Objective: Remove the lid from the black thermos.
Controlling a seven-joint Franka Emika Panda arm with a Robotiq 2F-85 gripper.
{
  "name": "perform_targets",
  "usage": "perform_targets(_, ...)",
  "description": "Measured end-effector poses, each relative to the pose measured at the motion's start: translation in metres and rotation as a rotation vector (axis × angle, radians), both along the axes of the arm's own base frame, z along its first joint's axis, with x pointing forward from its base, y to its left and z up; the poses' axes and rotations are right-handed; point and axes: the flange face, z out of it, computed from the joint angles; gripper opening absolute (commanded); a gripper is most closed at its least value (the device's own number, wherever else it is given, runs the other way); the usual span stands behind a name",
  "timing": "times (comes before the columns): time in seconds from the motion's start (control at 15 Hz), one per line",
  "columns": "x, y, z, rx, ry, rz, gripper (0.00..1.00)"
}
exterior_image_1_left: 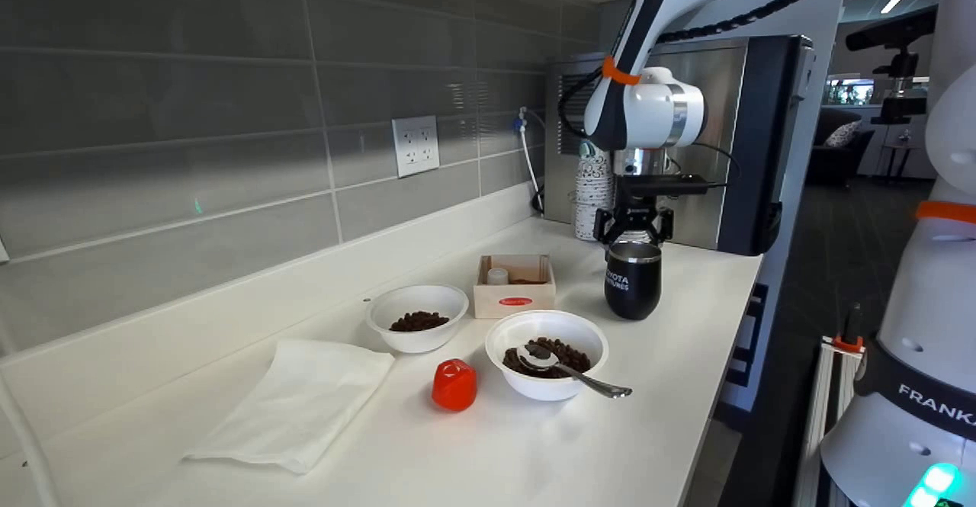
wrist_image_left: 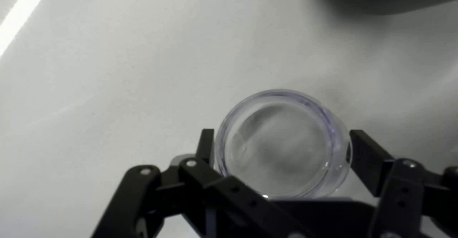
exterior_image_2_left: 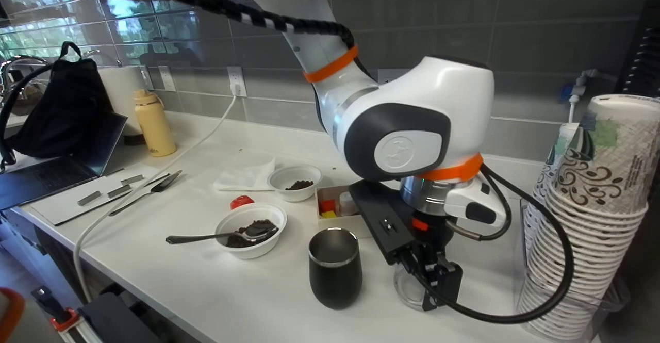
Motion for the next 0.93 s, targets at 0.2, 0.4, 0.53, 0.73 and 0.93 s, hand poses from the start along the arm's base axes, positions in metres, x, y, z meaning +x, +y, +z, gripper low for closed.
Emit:
perform_targets(0.2,0.004,0.001,-0.021,0.005,0.04,-0.02,1.0)
perform_targets(0.4,0.008,0.001,-0.021,0.001,0.036,-0.019,1.0)
perform_targets(0.53,0.007,0.003,-0.011,-0.009,0.025,0.003,1.0)
perform_targets(0.73,-0.01,0.015,0.011,-0.05,0.029,0.091,1.0)
perform_targets(0.93,-0.036,0.041,0.033,-0.101,0.035,0.201,1.0)
